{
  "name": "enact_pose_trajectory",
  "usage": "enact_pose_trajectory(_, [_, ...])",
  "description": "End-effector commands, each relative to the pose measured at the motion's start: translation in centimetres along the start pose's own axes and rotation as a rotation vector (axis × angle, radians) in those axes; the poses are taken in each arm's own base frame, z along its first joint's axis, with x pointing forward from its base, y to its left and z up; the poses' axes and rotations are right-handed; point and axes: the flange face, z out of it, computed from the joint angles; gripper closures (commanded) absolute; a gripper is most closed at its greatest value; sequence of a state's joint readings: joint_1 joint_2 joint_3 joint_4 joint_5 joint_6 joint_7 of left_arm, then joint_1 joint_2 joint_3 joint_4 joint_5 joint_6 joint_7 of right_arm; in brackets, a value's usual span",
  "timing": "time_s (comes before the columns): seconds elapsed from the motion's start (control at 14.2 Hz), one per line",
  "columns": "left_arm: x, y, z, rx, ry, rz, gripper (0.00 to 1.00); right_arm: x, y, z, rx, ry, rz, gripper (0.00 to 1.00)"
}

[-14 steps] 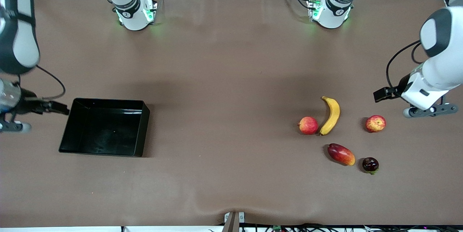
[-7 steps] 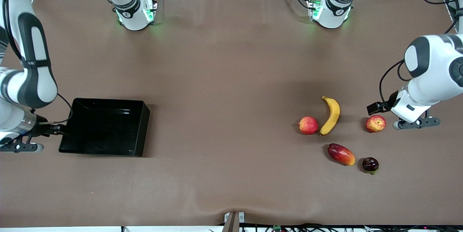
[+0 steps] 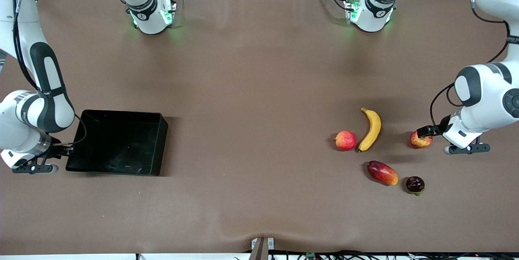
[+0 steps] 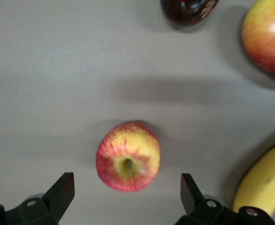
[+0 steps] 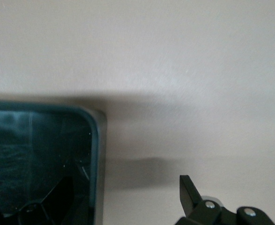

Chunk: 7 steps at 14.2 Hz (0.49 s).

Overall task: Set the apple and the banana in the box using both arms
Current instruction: 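Grasp the red apple with the left gripper while the right gripper holds the box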

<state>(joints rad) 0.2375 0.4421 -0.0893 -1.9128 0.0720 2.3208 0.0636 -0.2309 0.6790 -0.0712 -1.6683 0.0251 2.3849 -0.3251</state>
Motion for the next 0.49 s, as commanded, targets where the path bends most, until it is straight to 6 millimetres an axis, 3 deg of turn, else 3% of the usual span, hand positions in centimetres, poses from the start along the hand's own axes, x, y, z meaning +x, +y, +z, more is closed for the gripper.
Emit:
enact_pose_trajectory(0.0, [0.4,-1.0,1.5,-0.006,0.003,0.024,0.00,-1.3,-0.9,1.0,0.033,-0.035,0.005,0.00])
enact_pose_trajectory(0.07, [0.4,-1.2,2.3,-0.007,0.003,0.026,0.00,-1.7,-1.0,1.5,0.037,-0.047,0.005,0.00])
enact_pose_trajectory(0.14, [0.4,-1.2,2.9,-0.008,0.003,0.028,0.00,-1.9,-1.1,1.7,0.039,-0.053,0.005,0.25])
enact_pose_trajectory(0.21, [0.4,-1.6,3.2,-0.010,0.007,0.018,0.00,-2.0,-1.3,1.7,0.043,-0.058,0.005,0.70])
enact_pose_trajectory(0.28, [0.5,-2.0,3.3,-0.016,0.009,0.008,0.00,-2.0,-1.2,1.7,0.044,-0.061,0.007,1.00])
enact_pose_trajectory(0.42, [0.4,-1.9,3.7,-0.025,0.007,-0.003,0.00,-1.9,-1.4,1.4,0.043,-0.058,0.002,1.00])
